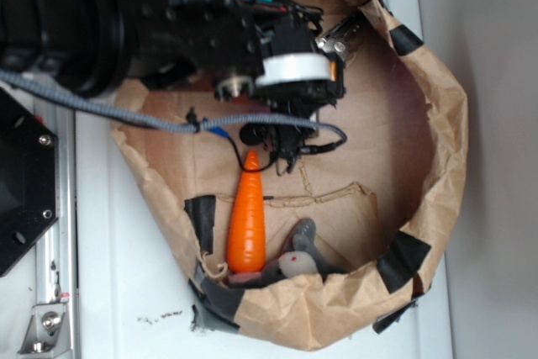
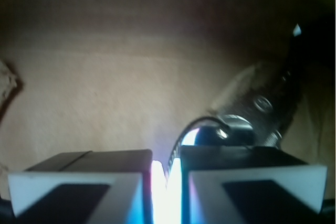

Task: Grab the silver keys.

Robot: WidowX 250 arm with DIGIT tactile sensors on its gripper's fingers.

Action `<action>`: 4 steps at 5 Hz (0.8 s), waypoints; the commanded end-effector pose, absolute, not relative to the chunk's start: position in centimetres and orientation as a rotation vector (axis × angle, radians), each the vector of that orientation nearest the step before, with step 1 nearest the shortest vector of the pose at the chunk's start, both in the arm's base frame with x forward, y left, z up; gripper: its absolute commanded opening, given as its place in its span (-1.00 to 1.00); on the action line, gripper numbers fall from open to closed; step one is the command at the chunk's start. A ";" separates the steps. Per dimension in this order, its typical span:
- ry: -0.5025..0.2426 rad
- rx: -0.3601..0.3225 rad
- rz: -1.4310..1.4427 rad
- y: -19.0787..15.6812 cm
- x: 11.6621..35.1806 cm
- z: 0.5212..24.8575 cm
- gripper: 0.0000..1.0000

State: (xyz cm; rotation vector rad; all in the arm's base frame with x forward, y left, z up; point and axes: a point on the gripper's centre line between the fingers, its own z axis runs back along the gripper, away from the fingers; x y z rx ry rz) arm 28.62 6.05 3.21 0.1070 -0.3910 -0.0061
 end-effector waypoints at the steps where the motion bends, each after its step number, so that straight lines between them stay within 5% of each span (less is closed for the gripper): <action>1: -0.446 0.118 -0.002 5.5 29.1 4.3 -1.00; 2: -0.420 0.114 -0.019 5.1 27.8 6.6 -1.00; 3: -0.348 -0.036 -0.063 4.8 25.5 11.6 -1.00; 4: -0.383 -0.299 -0.155 6.0 24.5 16.4 -1.00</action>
